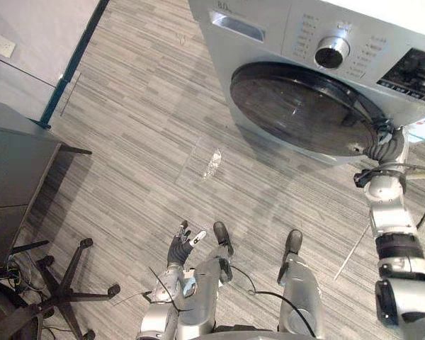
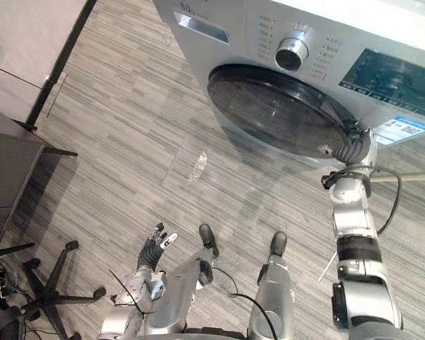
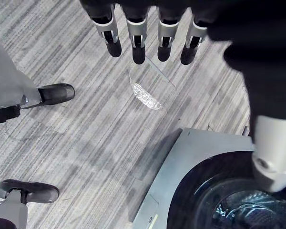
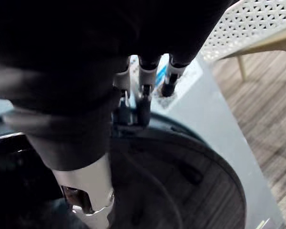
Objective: Pick up the laundry basket with both hands and put the clothes into the washing machine.
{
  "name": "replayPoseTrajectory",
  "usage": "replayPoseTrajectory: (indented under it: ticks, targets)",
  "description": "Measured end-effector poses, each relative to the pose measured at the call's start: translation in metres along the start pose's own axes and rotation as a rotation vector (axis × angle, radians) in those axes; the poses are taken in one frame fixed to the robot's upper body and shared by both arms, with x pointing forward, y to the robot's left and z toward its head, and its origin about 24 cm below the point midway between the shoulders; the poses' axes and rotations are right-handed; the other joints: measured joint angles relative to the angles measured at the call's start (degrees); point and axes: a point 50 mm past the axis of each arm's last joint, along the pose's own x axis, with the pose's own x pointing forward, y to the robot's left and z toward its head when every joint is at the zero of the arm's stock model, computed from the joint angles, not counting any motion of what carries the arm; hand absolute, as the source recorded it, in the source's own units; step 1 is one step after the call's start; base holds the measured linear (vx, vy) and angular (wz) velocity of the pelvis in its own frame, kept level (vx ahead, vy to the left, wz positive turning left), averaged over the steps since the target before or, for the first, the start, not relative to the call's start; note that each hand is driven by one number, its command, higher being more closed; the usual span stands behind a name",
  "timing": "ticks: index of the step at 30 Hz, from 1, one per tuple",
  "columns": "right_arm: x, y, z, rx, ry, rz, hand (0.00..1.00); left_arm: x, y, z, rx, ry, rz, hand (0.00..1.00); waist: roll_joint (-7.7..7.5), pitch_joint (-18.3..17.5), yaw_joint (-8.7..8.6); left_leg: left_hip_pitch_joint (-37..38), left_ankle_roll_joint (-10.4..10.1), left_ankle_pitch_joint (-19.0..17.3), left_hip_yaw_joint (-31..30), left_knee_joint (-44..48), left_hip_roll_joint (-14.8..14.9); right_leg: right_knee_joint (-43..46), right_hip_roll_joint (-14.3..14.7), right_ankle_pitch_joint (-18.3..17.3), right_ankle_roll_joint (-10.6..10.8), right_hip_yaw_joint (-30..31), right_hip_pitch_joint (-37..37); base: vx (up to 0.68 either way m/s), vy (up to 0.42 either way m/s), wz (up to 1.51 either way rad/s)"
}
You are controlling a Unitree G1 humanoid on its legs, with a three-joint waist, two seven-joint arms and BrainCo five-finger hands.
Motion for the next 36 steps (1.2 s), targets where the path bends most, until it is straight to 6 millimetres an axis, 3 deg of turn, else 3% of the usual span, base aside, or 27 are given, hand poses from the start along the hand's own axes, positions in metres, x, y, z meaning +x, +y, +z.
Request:
replayPoseTrajectory:
  ticks: [3,6,11,14,16,19,21,24,27,28,29,32,34,36]
  targets:
    - [0.023,-0.017,0.011,-0.104,-0.027,0.085,0.00,0.003,-0.004,0.005,-0.009,-0.025,-0.026,0.00,0.89,0.5,0.29,-0.6,0.2,2.5,-0.4,-3.1,-0.6,0.3,0.0,1.0,0.3,0.4,-2.2,-0.12,0.046,-0.01]
    - [0.033,-0.027,0.019,-0.112,-0.031,0.167,0.00,0.006,-0.006,0.010,-0.001,-0.039,-0.052,0.00,1.73,0.9,0.70,-0.8,0.2,4.3,-1.0,-5.1,-0.8,1.3,0.0,1.1,0.3,0.3,-3.5,-0.11,0.021,0.04]
    - [0.026,-0.019,0.014,0.010,0.013,0.489,0.00,0.006,-0.006,0.013,0.018,-0.046,-0.112,0.00,1.78,1.0,0.99,-0.4,0.1,5.9,-1.7,-6.8,-0.7,2.7,0.1,1.1,0.3,0.1,-4.3,-0.02,-0.005,0.03]
    - [-0.004,0.009,0.001,0.146,0.047,0.740,0.00,0.007,-0.008,0.013,0.026,-0.040,-0.153,0.00,1.77,1.0,1.14,0.1,0.0,6.1,-2.2,-6.8,-0.4,2.5,0.4,1.1,0.2,-0.5,-3.3,0.05,-0.018,0.05]
    - [-0.045,0.044,-0.013,0.271,0.123,1.018,0.00,0.008,-0.008,0.011,0.039,-0.021,-0.185,0.00,1.72,0.9,1.27,1.7,0.0,6.0,-2.5,-6.9,0.0,1.6,1.0,1.2,0.1,-1.0,-1.2,0.08,-0.023,0.03]
    - [-0.093,0.079,-0.026,0.378,0.200,1.272,0.00,0.012,-0.008,0.016,0.085,-0.036,-0.208,0.00,1.67,0.8,1.55,2.8,-0.1,6.0,-3.0,-7.0,0.2,0.7,1.3,1.1,0.1,-1.7,0.6,0.05,-0.011,0.08]
    - [-0.140,0.108,-0.041,0.484,0.287,1.427,0.00,0.018,-0.008,0.027,0.104,-0.070,-0.206,0.00,1.42,0.6,1.81,2.9,-0.1,6.0,-3.9,-7.0,0.1,0.6,1.1,1.1,0.1,-2.5,1.3,0.04,0.005,0.17]
    - [-0.172,0.122,-0.058,0.607,0.387,1.423,0.00,0.022,0.006,0.037,0.100,-0.101,-0.141,0.00,0.73,0.2,1.86,3.8,-0.1,6.0,-4.6,-7.2,-0.2,0.4,0.5,1.1,0.1,-3.3,2.9,0.05,0.019,0.18]
    - [-0.197,0.128,-0.083,0.782,0.524,1.261,0.00,0.024,0.043,0.050,0.053,-0.141,0.043,0.00,-1.60,-3.8,1.76,5.3,-0.1,5.9,-5.0,-7.5,-0.9,-0.4,0.1,0.9,0.4,-3.9,4.8,0.08,0.028,0.09]
    - [-0.207,0.131,-0.091,0.804,0.562,1.182,0.00,0.022,0.063,0.066,0.033,-0.204,0.162,0.00,-2.94,-4.7,1.75,7.1,-0.3,5.5,-5.2,-7.5,-1.0,-0.8,0.2,0.6,0.8,-4.1,7.0,0.06,0.016,0.05]
    - [-0.210,0.132,-0.093,0.806,0.572,1.170,0.00,0.022,0.067,0.070,0.026,-0.218,0.185,0.00,-3.18,-5.1,1.78,7.4,-0.4,5.3,-5.2,-7.5,-1.0,-1.0,0.2,0.6,0.9,-4.2,7.4,0.06,0.010,0.07]
    - [-0.245,0.134,-0.109,0.748,0.659,1.135,0.00,0.001,0.105,0.115,0.082,-0.406,0.493,0.00,-5.28,-8.4,1.69,10.0,-1.3,3.7,-5.8,-7.4,-1.0,-2.2,0.2,0.1,1.3,-5.1,10.9,0.06,0.003,0.07]
    - [-0.272,0.135,-0.117,0.724,0.724,1.118,0.00,-0.026,0.127,0.148,0.201,-0.554,0.802,0.00,-6.11,-11.3,1.68,11.0,-1.2,3.3,-5.9,-7.5,-1.0,-2.6,0.2,-0.3,1.0,-5.2,12.1,0.07,0.005,0.02]
    - [-0.286,0.134,-0.122,0.717,0.761,1.097,0.00,-0.044,0.127,0.169,0.321,-0.661,0.960,0.00,-6.17,-11.9,1.70,11.9,-1.1,3.4,-5.9,-7.6,-1.1,-3.1,0.2,-0.1,1.3,-5.2,13.2,0.08,0.003,0.01]
